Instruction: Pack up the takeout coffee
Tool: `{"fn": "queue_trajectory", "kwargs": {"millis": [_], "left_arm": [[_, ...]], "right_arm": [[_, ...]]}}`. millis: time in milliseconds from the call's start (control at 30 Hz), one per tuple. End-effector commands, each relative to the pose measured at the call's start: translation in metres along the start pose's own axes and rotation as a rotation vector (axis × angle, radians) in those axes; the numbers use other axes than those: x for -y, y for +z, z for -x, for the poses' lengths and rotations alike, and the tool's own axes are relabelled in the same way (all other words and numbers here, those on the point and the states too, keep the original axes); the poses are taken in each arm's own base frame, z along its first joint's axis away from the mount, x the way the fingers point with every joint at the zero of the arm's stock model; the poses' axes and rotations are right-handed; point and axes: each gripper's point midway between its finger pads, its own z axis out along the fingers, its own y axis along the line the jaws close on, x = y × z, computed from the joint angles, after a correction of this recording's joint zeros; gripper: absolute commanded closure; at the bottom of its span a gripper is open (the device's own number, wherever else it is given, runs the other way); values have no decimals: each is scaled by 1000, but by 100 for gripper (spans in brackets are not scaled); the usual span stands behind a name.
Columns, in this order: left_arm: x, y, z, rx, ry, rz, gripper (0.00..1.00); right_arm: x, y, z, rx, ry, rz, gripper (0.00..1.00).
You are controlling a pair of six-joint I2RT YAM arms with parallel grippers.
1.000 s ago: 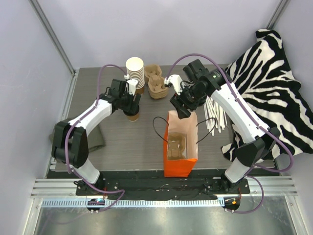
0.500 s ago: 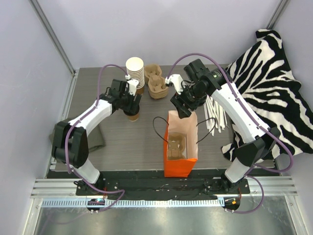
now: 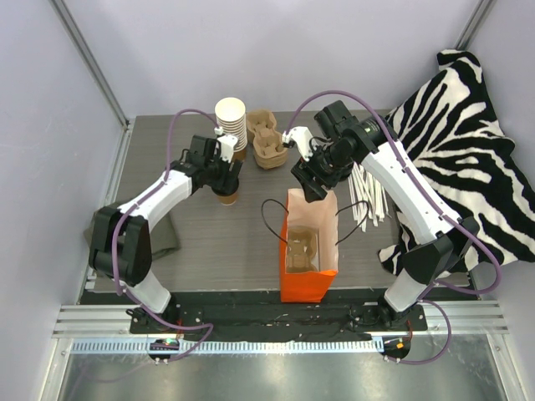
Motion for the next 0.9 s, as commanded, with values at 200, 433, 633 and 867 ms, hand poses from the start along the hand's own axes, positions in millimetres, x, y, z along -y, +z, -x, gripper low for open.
{"fn": "queue_trajectory", "kwargs": {"millis": [200,433,633,867], "left_arm": [[-3,10,-55,-189,38,9,31],[3,-6,-36,-130,24,-17,55],[12,-36,-2,-51,29,-65,67],[48,-124,66,147,87,-215,73]], "right_arm": [[-2,-8,5,19,-3,5,35],[-1,-7,6,18,-6,2,35],[3,-5,7,29,10,-14,35],[7,-8,8,59,45,-44,41]]}}
